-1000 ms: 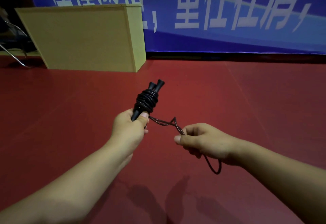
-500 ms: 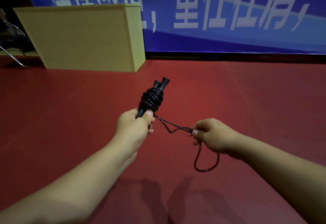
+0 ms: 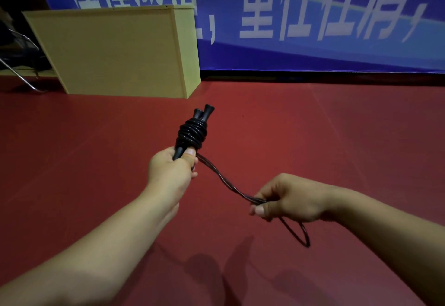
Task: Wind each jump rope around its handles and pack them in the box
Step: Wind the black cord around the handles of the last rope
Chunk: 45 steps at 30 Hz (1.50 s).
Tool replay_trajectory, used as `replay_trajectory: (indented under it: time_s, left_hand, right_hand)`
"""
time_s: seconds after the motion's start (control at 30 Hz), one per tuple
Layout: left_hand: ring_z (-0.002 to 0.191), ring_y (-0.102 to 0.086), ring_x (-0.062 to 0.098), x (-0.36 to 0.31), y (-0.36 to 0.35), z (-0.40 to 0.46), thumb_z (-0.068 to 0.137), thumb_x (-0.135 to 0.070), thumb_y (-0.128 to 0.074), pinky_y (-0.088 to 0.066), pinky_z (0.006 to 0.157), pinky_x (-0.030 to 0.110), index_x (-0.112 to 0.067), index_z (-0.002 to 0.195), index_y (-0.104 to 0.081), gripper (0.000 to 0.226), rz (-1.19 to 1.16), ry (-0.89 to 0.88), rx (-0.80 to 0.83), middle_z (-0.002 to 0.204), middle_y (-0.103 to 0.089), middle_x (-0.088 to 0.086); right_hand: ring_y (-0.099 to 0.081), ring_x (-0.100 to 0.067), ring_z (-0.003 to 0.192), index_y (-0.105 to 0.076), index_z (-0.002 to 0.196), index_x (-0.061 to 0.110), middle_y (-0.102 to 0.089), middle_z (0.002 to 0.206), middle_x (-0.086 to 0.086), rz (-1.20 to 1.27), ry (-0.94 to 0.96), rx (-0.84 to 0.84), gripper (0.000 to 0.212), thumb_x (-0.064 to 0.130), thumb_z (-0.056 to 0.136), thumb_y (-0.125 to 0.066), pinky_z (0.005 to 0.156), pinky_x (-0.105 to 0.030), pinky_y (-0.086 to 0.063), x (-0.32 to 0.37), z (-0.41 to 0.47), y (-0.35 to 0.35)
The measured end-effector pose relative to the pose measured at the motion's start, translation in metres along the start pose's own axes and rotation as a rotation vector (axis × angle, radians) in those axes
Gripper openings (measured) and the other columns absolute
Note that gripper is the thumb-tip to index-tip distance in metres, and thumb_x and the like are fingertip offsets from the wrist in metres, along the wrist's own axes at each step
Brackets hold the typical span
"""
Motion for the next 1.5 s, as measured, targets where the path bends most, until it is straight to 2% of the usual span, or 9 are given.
replay_trajectory:
  time_s: [0.17, 0.27, 0.4, 0.57, 0.67, 0.8, 0.9, 1.03, 1.5]
  left_hand:
    - [0.064, -0.053, 0.012, 0.003, 0.0, -0.001, 0.098, -0.01, -0.055, -0.052, 0.073, 0.033, -0.011, 0.087, -0.064, 0.014, 0.043, -0.001, 0.021, 0.074, -0.059, 0.0]
    - [0.065, -0.053, 0.012, 0.004, 0.002, -0.001, 0.097, -0.009, -0.055, -0.053, 0.073, 0.033, -0.009, 0.085, -0.063, 0.015, 0.05, 0.011, 0.029, 0.074, -0.059, 0.002]
    - [0.064, -0.053, 0.012, 0.002, 0.001, -0.004, 0.097, -0.009, -0.055, -0.053, 0.072, 0.034, -0.01, 0.082, -0.064, 0.017, 0.064, 0.011, 0.044, 0.072, -0.059, 0.001]
    - [0.067, -0.051, 0.019, 0.005, -0.005, -0.007, 0.092, -0.011, -0.06, -0.043, 0.069, 0.035, -0.001, 0.083, -0.067, 0.014, 0.157, 0.015, 0.065, 0.072, -0.06, 0.007]
    - [0.065, -0.053, 0.019, 0.004, -0.012, -0.013, 0.092, -0.012, -0.061, -0.042, 0.068, 0.033, -0.004, 0.079, -0.068, 0.016, 0.155, 0.026, 0.112, 0.07, -0.062, 0.005]
    - [0.057, -0.053, 0.012, 0.001, -0.025, -0.026, 0.095, -0.014, -0.06, -0.044, 0.061, 0.028, -0.009, 0.076, -0.067, 0.021, 0.067, 0.092, 0.207, 0.065, -0.062, 0.0]
    - [0.057, -0.055, 0.01, -0.002, -0.03, -0.03, 0.096, -0.015, -0.059, -0.046, 0.059, 0.025, -0.009, 0.078, -0.067, 0.021, -0.003, 0.143, 0.281, 0.069, -0.064, 0.0]
    - [0.057, -0.054, 0.009, -0.003, -0.027, -0.027, 0.097, -0.016, -0.058, -0.045, 0.059, 0.025, -0.009, 0.079, -0.066, 0.021, -0.034, 0.146, 0.284, 0.068, -0.064, -0.001]
    - [0.065, -0.06, 0.028, 0.02, -0.004, 0.0, 0.093, -0.019, -0.062, -0.05, 0.065, 0.04, -0.015, 0.078, -0.065, 0.016, 0.421, -0.137, 0.108, 0.075, -0.069, 0.009]
  right_hand:
    - [-0.069, -0.019, 0.069, -0.061, 0.112, 0.019, -0.07, 0.076, -0.004, 0.248, 0.012, 0.088, 0.02, 0.009, 0.095, -0.06, 0.074, -0.028, -0.055, 0.004, 0.0, -0.005]
    - [-0.067, -0.018, 0.07, -0.062, 0.107, 0.014, -0.071, 0.079, -0.008, 0.294, -0.013, 0.063, 0.017, 0.017, 0.092, -0.067, 0.075, -0.034, -0.057, 0.005, -0.002, -0.006]
    - [-0.064, -0.004, 0.079, -0.074, 0.093, 0.022, -0.074, 0.087, 0.006, -0.341, 0.039, -0.354, 0.021, 0.042, 0.086, -0.07, 0.074, -0.023, -0.048, 0.0, 0.001, 0.011]
    - [-0.066, -0.005, 0.092, -0.074, 0.102, 0.026, -0.073, 0.098, 0.013, -0.2, 0.087, -0.746, 0.015, 0.033, 0.091, -0.065, 0.081, -0.019, -0.048, 0.004, -0.004, 0.02]
    - [-0.062, 0.003, 0.101, -0.069, 0.118, 0.025, -0.07, 0.112, 0.014, -0.076, 0.124, -0.694, 0.027, 0.031, 0.093, -0.063, 0.084, -0.004, -0.041, 0.016, -0.001, 0.008]
    - [-0.058, -0.005, 0.119, -0.053, 0.138, 0.021, -0.062, 0.13, 0.005, -0.014, 0.117, -0.487, 0.053, 0.035, 0.089, -0.067, 0.104, -0.028, -0.044, 0.024, 0.01, -0.01]
    - [-0.067, -0.009, 0.092, -0.062, 0.115, 0.025, -0.073, 0.102, 0.005, 0.027, 0.071, -0.444, 0.03, 0.034, 0.087, -0.07, 0.088, -0.035, -0.053, 0.019, 0.015, -0.016]
    - [-0.057, -0.016, 0.054, -0.059, 0.095, 0.009, -0.066, 0.066, -0.001, 0.521, 0.024, -0.444, 0.01, 0.018, 0.094, -0.063, 0.057, -0.033, -0.046, 0.019, 0.015, -0.015]
    - [-0.042, -0.012, 0.049, -0.061, 0.091, 0.01, -0.051, 0.064, -0.001, 0.33, -0.161, -0.18, 0.029, 0.034, 0.101, -0.048, 0.047, -0.024, -0.033, 0.027, 0.01, -0.021]
Point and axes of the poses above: each hand's wrist, its own z-axis towards the middle knuckle, its own y-axis out of the back of the hand, x = y × z, the point moved 3 cm from there along z, towards the middle knuckle
